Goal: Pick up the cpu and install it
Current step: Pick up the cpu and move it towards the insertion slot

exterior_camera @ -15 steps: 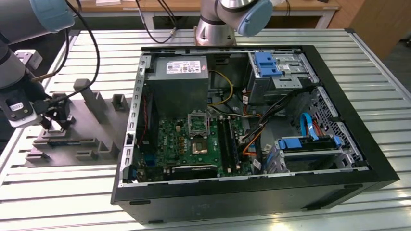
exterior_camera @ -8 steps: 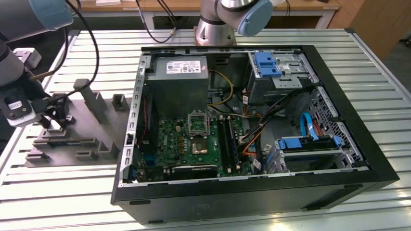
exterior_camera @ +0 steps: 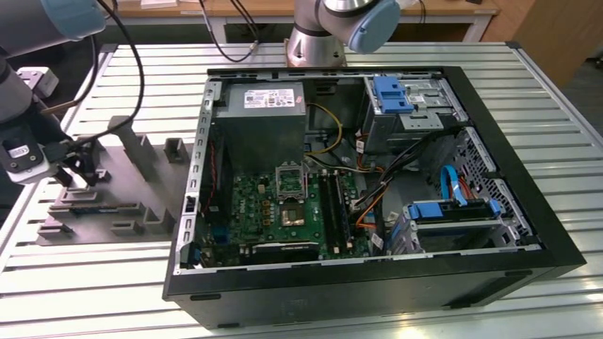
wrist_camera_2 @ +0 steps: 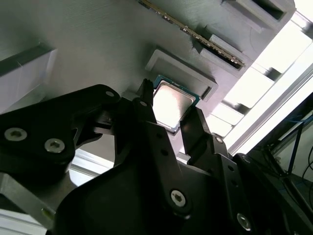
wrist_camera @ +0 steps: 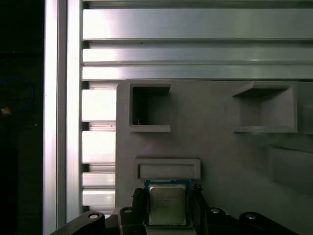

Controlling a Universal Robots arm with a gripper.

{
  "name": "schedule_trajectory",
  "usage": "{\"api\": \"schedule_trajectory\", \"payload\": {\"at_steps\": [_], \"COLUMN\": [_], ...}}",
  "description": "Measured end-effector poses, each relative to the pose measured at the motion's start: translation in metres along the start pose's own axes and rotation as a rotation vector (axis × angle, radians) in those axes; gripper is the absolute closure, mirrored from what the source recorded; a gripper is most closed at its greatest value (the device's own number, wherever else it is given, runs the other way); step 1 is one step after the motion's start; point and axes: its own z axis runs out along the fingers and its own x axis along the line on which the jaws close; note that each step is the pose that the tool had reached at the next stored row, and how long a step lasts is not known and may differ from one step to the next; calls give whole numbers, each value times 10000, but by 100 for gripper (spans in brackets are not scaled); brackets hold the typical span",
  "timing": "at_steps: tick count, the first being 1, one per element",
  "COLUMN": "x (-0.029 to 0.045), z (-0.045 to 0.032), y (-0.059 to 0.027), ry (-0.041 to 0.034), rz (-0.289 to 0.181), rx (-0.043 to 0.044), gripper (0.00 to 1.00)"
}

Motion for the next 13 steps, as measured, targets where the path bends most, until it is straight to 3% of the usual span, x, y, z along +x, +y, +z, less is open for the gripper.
{"api": "schedule_trajectory", "payload": {"at_steps": [13], "x": [0], "z": [-66], "y": [3], "ry": [4], "rz": [0], "rx": [0], "gripper": [53]}}
